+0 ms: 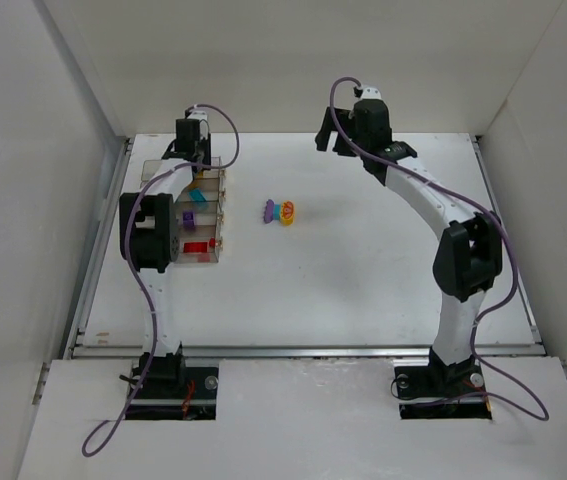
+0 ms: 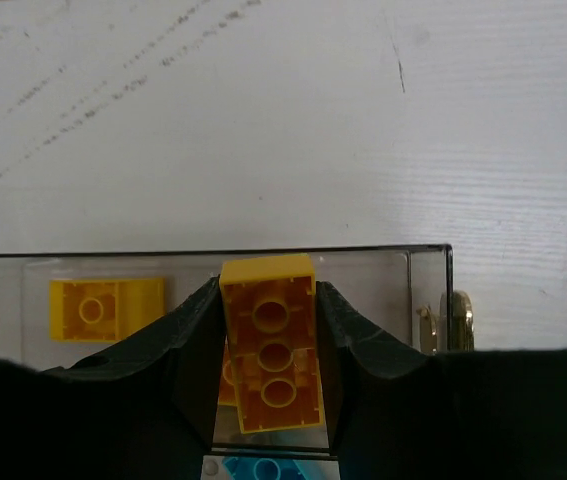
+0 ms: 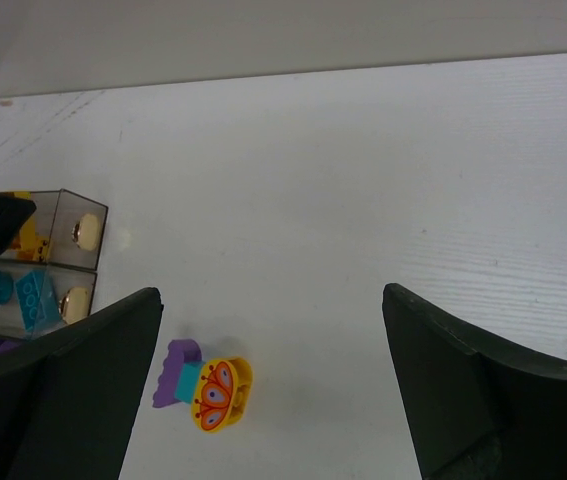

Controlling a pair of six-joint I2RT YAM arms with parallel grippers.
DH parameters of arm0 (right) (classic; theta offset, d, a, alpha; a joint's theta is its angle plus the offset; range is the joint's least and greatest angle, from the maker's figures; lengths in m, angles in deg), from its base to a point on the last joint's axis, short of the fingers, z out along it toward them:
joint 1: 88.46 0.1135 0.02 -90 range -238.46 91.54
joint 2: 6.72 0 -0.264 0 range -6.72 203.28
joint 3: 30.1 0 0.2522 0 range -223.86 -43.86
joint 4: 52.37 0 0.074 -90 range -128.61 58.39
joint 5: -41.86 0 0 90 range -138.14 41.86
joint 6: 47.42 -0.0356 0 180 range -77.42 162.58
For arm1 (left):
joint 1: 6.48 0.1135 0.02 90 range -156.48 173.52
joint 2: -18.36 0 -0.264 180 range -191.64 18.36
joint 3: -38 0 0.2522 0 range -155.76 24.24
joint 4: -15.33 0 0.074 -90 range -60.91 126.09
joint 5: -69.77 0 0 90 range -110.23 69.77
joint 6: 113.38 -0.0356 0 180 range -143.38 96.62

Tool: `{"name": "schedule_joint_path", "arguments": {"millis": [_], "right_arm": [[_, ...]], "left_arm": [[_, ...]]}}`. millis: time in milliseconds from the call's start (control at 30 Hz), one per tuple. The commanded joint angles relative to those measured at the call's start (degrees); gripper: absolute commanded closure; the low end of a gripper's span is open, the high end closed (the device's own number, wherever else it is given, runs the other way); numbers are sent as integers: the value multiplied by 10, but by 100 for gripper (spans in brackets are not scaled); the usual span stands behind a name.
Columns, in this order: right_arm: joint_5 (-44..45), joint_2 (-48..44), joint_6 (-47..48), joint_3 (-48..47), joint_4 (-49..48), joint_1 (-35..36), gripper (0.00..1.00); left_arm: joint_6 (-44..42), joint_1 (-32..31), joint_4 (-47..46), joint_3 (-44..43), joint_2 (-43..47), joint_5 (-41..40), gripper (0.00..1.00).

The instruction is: Sort the legos into containers by color

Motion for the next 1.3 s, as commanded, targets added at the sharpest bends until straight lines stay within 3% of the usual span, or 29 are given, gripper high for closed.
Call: {"name": "schedule_joint_path", "arguments": {"millis": [0, 300, 567, 667, 700, 833, 867, 1000, 1100, 1267], "right_arm": [[10, -38, 7, 3, -23, -2, 3], [15, -61, 7, 26, -23, -2, 3], [8, -73, 25, 32, -23, -2, 3], [-30, -79, 59, 46, -9, -2, 2], [-45, -79, 72, 40, 2, -2, 1], [-144, -67, 119, 34, 57, -2, 1], [-159, -67, 125, 34, 63, -2, 1], [-211, -81, 125, 72, 54, -21, 1], [-239, -101, 125, 105, 38, -27, 1], [-239, -126, 125, 148, 33, -27, 1]], "left_arm": [[4, 0, -25, 15, 27, 14, 70], [10, 0, -25, 33, 46, 26, 28], [-15, -25, 41, -22, 96, 42, 25], [-86, -51, 83, -36, 113, 95, 21], [-115, -65, 95, -36, 128, 118, 16], [-338, -91, 158, 19, 179, 249, 5], [-454, -96, 190, 35, 189, 283, 3], [-742, -120, 291, 112, 209, 303, 1], [-801, -143, 341, 107, 199, 319, 1], [-779, -183, 403, 46, 144, 353, 1]]}}
